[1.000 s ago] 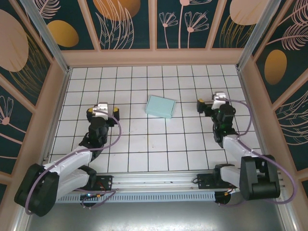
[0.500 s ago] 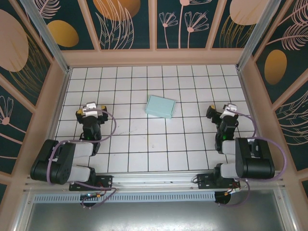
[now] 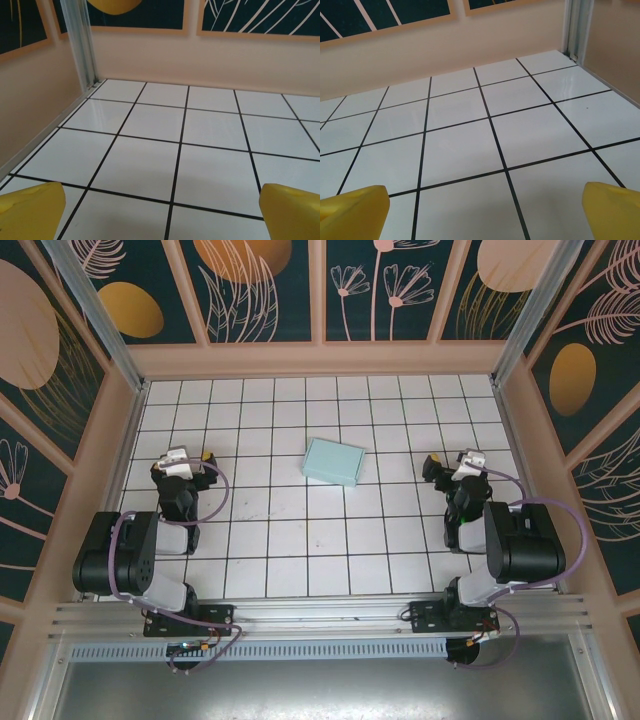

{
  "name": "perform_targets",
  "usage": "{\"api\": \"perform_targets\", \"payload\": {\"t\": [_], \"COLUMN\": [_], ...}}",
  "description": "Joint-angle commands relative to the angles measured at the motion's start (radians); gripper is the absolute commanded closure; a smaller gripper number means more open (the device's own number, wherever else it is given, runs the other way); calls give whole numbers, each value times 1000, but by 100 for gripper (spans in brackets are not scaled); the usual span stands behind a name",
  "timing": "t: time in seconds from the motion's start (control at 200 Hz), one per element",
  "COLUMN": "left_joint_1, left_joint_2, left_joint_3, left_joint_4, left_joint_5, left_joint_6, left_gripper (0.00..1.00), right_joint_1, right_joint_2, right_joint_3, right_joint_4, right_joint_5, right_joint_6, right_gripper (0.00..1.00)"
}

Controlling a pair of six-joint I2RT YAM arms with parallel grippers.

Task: Fold the paper box

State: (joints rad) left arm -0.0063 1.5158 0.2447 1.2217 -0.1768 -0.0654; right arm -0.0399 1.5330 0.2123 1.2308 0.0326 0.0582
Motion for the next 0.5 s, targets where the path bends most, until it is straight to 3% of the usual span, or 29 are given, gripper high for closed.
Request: {"api": "perform_targets", "payload": {"t": [0.0,0.495], "left_joint_1": [3,3], "left_joint_2": [2,2], "left_joint_3": [-11,-6], "left_joint_4": [54,41], "left_joint_5": [30,56], "left_joint_6": [-18,-8], "left_gripper": [1,1], "right_joint_1": [8,11], "right_joint_2": [4,3], "right_joint_3": [13,14], "right_joint_4": [30,28], "right_joint_5": [8,11], "right_joint_6": [-20,-23], "right_gripper": [1,1]}}
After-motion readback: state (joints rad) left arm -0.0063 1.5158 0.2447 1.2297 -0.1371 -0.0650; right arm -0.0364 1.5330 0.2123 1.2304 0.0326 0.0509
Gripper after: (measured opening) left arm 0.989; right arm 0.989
